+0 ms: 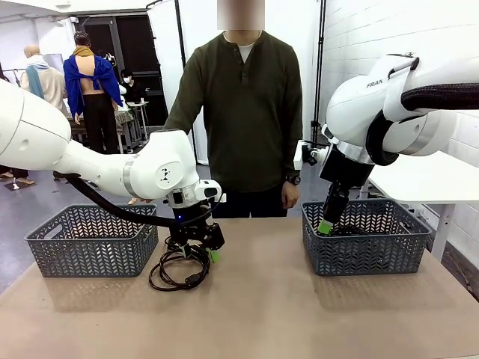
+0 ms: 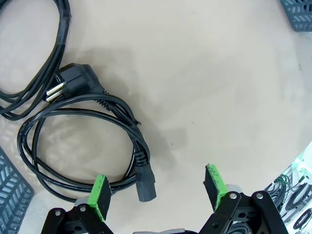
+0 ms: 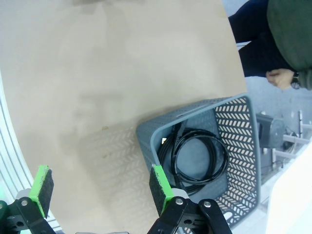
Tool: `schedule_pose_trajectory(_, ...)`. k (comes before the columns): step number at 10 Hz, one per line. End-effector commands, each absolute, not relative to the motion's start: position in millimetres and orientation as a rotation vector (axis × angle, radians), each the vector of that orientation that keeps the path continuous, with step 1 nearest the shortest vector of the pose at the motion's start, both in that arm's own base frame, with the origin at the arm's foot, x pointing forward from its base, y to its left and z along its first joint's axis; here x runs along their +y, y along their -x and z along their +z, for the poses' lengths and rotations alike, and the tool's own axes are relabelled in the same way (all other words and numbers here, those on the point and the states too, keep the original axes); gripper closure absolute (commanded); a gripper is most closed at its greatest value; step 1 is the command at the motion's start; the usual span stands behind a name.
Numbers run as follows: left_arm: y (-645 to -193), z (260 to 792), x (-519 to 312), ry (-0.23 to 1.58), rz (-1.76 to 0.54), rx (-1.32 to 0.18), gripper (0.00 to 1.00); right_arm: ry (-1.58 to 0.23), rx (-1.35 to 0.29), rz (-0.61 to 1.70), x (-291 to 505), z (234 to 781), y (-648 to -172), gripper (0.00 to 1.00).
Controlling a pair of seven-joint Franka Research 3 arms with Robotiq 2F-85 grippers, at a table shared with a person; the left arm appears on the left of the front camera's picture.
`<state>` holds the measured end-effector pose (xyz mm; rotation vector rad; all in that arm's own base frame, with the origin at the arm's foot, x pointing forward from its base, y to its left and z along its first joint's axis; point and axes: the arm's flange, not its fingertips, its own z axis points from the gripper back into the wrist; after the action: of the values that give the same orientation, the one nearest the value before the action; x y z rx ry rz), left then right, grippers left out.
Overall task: Organize the cables according to human instructions.
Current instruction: Pick up a bundle of cables and place it in the basket indicated by the human.
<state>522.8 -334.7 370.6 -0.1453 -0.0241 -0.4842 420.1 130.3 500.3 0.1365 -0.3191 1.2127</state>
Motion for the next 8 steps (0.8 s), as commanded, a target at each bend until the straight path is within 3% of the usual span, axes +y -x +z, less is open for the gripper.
schedule_pose_trajectory(1, -522.6, 370.9, -335.1, 0.145, -0.486, -0.025, 0.0, -0.131, -0.318, 1.209, 130.5, 500.3, -421.4, 0.0)
schedule_pose_trajectory(8, -523.7, 348.0, -340.0, 0.12, -0.356, -0.024, 0.0, -0.131, -0.318, 1.209, 130.5, 500.3, -421.4, 0.0)
